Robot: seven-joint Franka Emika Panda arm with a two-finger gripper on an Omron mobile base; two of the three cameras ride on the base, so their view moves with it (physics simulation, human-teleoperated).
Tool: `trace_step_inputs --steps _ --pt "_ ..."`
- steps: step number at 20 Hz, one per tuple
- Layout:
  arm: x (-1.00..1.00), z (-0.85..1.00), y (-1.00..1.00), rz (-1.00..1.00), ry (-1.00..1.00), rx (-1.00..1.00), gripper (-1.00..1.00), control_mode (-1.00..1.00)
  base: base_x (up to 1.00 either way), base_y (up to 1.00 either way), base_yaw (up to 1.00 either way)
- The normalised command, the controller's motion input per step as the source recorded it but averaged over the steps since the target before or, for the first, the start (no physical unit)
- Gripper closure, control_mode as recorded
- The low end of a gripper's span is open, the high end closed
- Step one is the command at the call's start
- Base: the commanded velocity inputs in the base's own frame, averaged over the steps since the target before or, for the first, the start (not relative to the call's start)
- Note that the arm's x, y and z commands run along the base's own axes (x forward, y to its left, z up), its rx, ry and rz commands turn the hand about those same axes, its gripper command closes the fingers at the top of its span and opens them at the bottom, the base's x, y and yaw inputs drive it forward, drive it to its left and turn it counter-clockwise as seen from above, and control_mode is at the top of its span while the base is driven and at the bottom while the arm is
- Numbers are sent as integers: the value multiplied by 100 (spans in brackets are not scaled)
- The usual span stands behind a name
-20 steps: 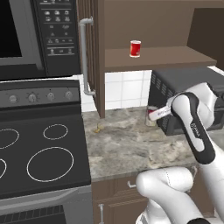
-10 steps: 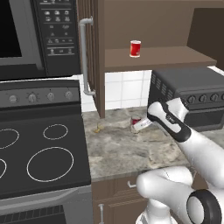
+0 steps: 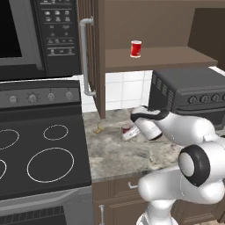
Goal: Restock the canned food cabinet by taking the new fresh canned food from the counter and placing it in the cabinet. Then, take the old canned food from the cabinet and place it on the counter.
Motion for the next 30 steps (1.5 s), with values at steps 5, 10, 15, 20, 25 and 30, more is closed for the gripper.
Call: trace_step_inputs --steps 5,10,15,20,25,30 --pt "5 -89 13 0 3 0 100 -100 0 0 0" --pt "0 -22 16 0 1 0 -100 -100 0 0 0" --pt "0 9 5 -2 0 0 -100 -100 0 0 0" --pt "0 66 0 -10 1 0 -100 -100 0 0 0" --pt "0 100 0 -8 0 0 -100 -100 0 0 0" --pt "-2 100 0 -5 0 -5 -100 -100 0 0 0"
